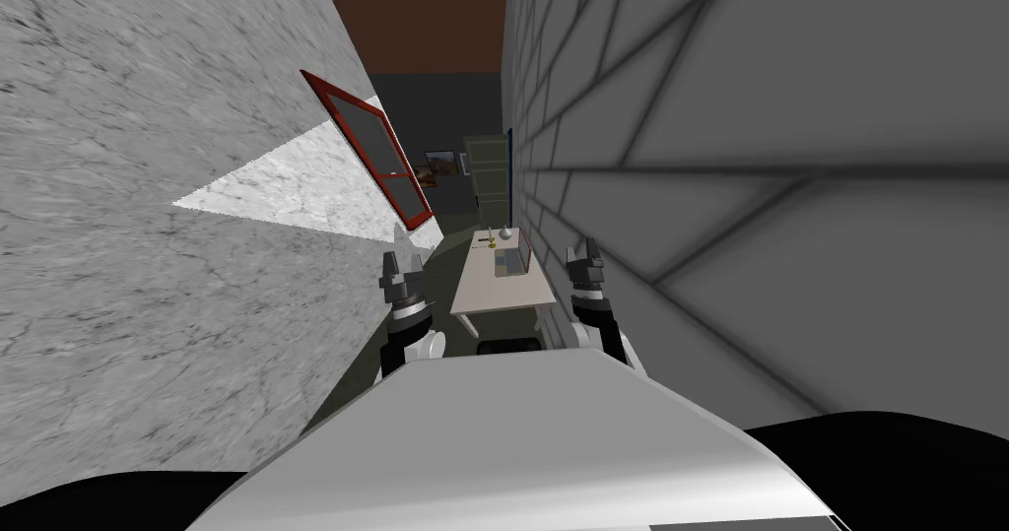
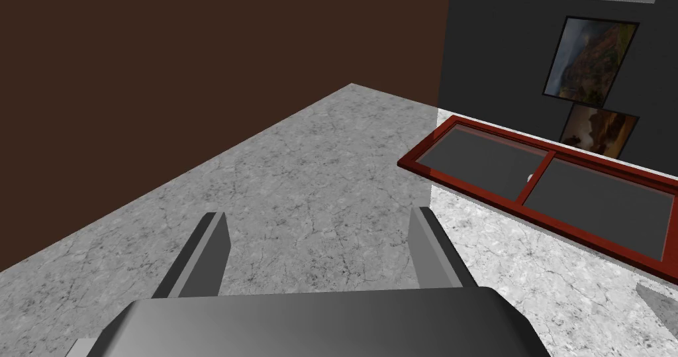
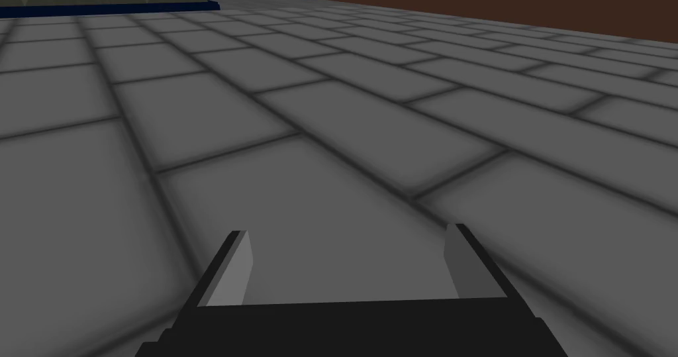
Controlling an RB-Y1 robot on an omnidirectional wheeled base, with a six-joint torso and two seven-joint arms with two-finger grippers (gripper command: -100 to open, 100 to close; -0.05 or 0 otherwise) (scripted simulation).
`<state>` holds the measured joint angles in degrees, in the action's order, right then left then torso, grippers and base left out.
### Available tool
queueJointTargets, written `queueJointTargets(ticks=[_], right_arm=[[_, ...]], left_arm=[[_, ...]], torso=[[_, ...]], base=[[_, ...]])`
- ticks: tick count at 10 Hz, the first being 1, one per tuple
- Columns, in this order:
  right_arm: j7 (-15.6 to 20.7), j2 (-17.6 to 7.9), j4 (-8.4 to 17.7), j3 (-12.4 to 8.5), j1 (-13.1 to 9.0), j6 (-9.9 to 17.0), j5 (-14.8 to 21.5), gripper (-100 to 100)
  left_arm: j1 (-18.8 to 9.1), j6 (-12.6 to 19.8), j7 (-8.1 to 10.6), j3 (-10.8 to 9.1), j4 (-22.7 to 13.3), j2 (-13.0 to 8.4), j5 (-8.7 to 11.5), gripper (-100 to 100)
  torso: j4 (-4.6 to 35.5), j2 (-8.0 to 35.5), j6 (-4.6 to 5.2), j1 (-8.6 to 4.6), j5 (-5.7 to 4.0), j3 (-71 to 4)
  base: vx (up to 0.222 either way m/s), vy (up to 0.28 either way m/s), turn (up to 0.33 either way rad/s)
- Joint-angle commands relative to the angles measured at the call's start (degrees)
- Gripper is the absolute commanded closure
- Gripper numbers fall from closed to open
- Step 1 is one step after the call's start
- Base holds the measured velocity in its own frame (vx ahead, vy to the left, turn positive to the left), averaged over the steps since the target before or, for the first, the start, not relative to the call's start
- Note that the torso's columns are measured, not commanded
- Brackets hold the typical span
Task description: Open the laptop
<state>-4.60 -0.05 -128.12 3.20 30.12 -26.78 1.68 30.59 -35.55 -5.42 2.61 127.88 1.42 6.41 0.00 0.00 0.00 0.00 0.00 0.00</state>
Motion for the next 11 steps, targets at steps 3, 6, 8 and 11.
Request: queueJointTargets(ticks=[3,6,8,11], right_arm=[[0.0,0.0,0.0,0.0,0.0,0.0,0.0,0],[0.0,0.0,0.0,0.0,0.0,0.0,0.0,0],[0.0,0.0,0.0,0.0,0.0,0.0,0.0,0],[1.3,-3.2,1.6,-1.3,0.1,0.4,2.0,-100]], left_arm=[[0.0,0.0,0.0,0.0,0.0,0.0,0.0,0],[0.0,0.0,0.0,0.0,0.0,0.0,0.0,0],[0.0,0.0,0.0,0.0,0.0,0.0,0.0,0],[0.0,0.0,0.0,0.0,0.0,0.0,0.0,0]], torso=[[10.1,10.0,0.0,0.0,0.0,-20.1],[22.7,22.7,0.0,0.0,0.0,-45.4],[31.1,31.2,0.0,0.0,0.0,-62.3],[41.5,41.6,-0.02,0.05,0.01,-83.1]], base=[[0.0,0.0,0.0],[0.0,0.0,0.0],[0.0,0.0,0.0],[0.0,0.017,0.083]])
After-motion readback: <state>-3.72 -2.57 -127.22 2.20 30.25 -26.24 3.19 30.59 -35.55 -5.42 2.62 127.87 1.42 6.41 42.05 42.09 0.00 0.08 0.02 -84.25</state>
